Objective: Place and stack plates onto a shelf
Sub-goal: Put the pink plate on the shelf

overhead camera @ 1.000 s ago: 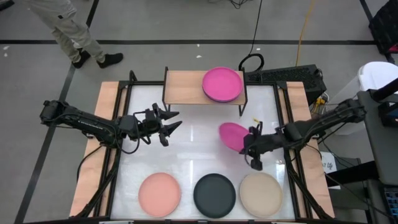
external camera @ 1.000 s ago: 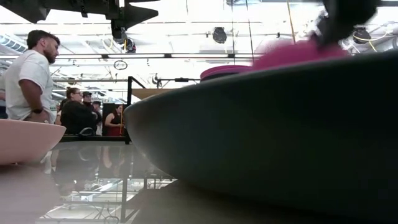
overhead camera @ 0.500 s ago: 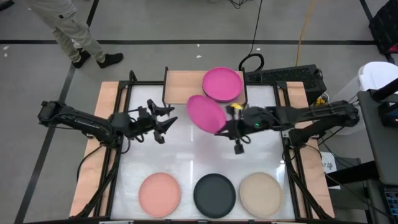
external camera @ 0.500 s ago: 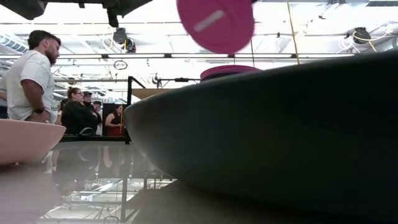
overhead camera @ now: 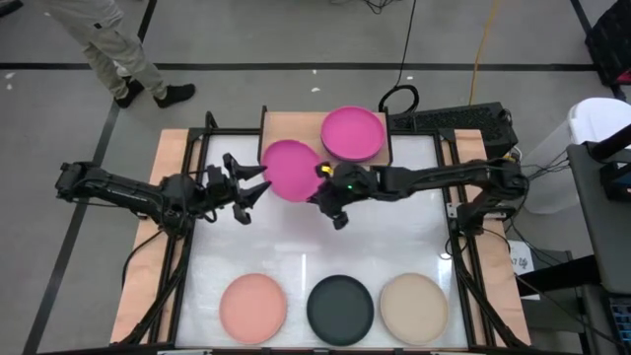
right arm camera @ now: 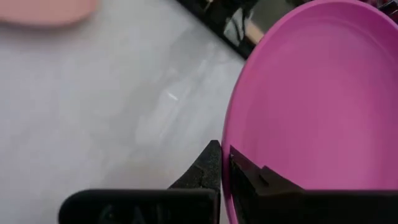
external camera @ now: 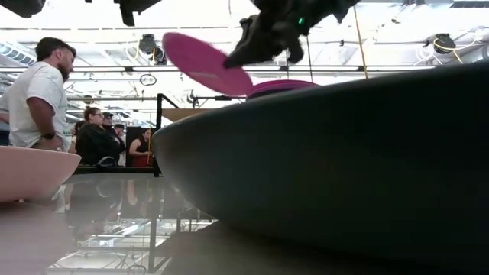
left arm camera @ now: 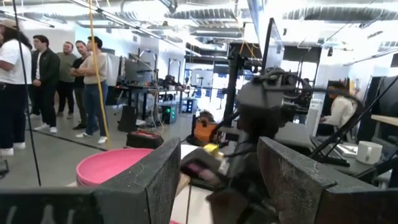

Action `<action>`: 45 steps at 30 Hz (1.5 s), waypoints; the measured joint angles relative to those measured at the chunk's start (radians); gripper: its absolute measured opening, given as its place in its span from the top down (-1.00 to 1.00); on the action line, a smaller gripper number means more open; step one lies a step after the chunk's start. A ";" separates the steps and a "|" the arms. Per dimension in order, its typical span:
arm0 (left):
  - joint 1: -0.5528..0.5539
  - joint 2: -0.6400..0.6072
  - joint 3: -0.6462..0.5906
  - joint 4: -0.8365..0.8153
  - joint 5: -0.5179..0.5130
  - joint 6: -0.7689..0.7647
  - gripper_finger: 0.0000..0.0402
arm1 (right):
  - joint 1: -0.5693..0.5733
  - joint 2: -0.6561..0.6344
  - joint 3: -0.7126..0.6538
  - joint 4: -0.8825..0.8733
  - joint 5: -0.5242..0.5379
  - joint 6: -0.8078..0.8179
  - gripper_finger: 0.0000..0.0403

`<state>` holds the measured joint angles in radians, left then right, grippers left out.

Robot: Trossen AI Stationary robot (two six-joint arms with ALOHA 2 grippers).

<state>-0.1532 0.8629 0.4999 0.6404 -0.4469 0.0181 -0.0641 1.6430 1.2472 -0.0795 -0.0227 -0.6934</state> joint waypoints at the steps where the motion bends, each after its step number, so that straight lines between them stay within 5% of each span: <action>1: 0.000 0.001 0.000 -0.003 0.000 0.000 -0.09 | -0.012 0.016 0.000 0.002 0.000 -0.008 1.00; 14: 0.000 0.002 0.000 -0.017 0.000 -0.021 -0.09 | -0.150 0.065 0.002 0.013 0.019 0.002 1.00; 33: 0.000 0.002 0.000 -0.016 0.000 -0.027 -0.09 | -0.122 0.067 -0.001 0.211 0.016 0.003 0.99; 45: 0.000 0.002 0.000 -0.004 0.000 -0.027 -0.09 | -0.153 0.097 -0.002 0.188 0.018 0.026 0.95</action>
<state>-0.1528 0.8646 0.4999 0.6365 -0.4469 -0.0086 -0.2168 1.7398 1.2457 0.1085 -0.0049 -0.6677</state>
